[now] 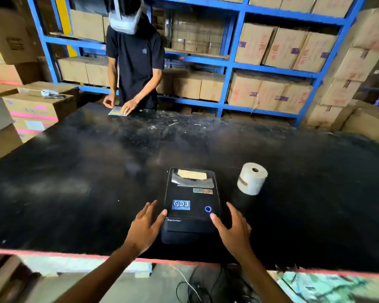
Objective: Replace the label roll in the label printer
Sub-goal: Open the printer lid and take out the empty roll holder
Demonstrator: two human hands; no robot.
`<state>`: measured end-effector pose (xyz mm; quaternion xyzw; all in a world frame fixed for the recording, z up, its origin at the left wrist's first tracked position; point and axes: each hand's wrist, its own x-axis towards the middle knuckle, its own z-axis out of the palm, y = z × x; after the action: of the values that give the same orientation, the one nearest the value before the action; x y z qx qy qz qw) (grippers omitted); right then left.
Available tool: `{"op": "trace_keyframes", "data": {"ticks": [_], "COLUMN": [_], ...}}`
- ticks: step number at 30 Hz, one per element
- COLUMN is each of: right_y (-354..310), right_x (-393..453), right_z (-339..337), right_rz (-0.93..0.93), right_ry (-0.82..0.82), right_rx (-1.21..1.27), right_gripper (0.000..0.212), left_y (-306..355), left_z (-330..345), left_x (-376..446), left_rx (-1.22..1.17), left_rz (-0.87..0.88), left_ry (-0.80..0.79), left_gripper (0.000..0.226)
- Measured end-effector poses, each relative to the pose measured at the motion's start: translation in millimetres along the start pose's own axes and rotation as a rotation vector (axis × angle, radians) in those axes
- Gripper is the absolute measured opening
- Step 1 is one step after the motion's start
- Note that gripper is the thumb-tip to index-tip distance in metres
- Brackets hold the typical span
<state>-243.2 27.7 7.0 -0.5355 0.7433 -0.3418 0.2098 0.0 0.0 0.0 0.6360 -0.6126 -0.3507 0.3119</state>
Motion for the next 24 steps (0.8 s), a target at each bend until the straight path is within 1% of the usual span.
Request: {"op": "trace_keyframes", "data": {"ticks": [1,2,4,5,7,8,10,12,13,17,21,24], "right_y": [4,5,5,5,1,0,3,7,7,9,12,13], "right_x": [-3,-5,-12,-13,-16,-17,-19,-19,-18,-14,-9,-5], "right_z": [5,11,19,24,26,26,32,37,38,37,31,28], "right_rz": [0.075,0.108,0.083,0.07,0.075,0.07,0.068,0.08,0.083,0.092,0.052,0.04], "right_ry": [-0.026,-0.062,-0.095,-0.094,-0.072,-0.057,-0.015,0.038,0.047,0.046,0.094,0.064], "right_rx": [0.095,0.193,0.348,0.408,0.469,0.476,0.43,0.375,0.38,0.408,0.276,0.268], "right_gripper": [0.068,0.058,0.03,0.024,0.026,0.027,0.038,0.054,0.057,0.048,0.034,0.02], "left_y": [-4,-3,-3,-7,-20,-29,-37,-31,-27,-20,-15,-13], "left_z": [6,10,14,18,27,31,34,31,29,25,24,23], "left_x": [1,-1,-5,-4,2,6,9,6,4,2,1,1], "left_rx": [-0.108,-0.2,-0.341,-0.403,-0.504,-0.524,-0.53,-0.551,-0.562,-0.568,-0.544,-0.53], "left_rz": [-0.049,-0.116,-0.18,-0.198,-0.249,-0.259,-0.249,-0.226,-0.217,-0.206,-0.223,-0.249], "left_ry": [0.019,0.008,-0.039,-0.059,-0.092,-0.105,-0.107,-0.095,-0.099,-0.106,-0.117,-0.1], "left_gripper": [0.06,0.059,0.059,0.064,0.079,0.081,0.078,0.074,0.073,0.073,0.067,0.046]}}
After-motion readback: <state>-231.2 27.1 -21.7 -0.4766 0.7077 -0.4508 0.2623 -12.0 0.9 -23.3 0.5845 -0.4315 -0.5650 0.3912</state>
